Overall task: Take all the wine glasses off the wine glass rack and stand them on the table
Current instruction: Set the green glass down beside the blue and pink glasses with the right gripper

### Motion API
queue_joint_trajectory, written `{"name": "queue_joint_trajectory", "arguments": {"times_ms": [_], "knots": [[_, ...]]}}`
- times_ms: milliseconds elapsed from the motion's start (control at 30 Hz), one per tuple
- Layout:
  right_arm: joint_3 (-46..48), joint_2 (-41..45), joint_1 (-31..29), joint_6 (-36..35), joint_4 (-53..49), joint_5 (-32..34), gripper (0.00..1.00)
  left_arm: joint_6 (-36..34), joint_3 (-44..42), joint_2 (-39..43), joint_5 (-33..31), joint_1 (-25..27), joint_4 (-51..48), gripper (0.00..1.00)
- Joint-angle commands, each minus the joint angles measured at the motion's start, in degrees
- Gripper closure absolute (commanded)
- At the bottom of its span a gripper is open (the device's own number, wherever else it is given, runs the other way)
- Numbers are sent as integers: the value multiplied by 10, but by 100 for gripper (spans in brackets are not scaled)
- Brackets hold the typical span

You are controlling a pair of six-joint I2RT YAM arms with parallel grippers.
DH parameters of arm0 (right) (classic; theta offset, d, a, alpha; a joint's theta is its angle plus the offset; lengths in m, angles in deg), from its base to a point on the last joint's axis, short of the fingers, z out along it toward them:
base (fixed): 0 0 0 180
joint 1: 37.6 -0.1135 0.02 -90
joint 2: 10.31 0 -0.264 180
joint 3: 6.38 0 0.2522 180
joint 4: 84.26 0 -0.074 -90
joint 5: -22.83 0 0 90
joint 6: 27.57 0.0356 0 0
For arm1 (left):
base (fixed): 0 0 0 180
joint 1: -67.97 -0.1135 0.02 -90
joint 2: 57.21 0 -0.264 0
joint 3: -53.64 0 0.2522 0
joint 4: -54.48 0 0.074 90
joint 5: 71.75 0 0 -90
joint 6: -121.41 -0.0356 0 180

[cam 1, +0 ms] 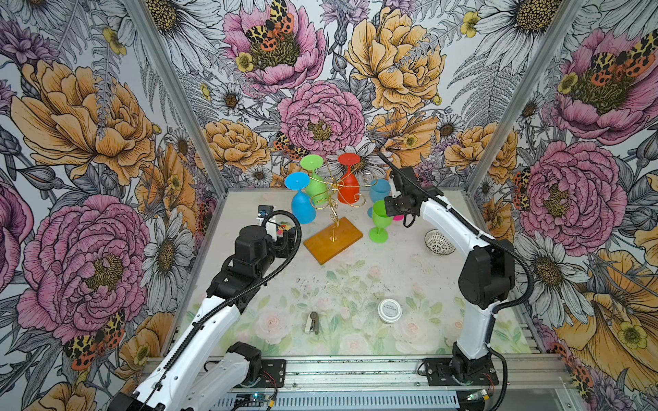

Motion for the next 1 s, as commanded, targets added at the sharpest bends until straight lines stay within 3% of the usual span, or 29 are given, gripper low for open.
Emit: {"name": "queue_joint_trajectory", "arguments": {"times_ms": [0, 967], "knots": [[-26, -16, 4, 6, 13, -5, 100, 13, 4, 0, 17, -7, 18, 17], [-76, -70, 20, 10, 14, -17, 100, 14, 4, 2, 24, -22, 17, 17]]}}
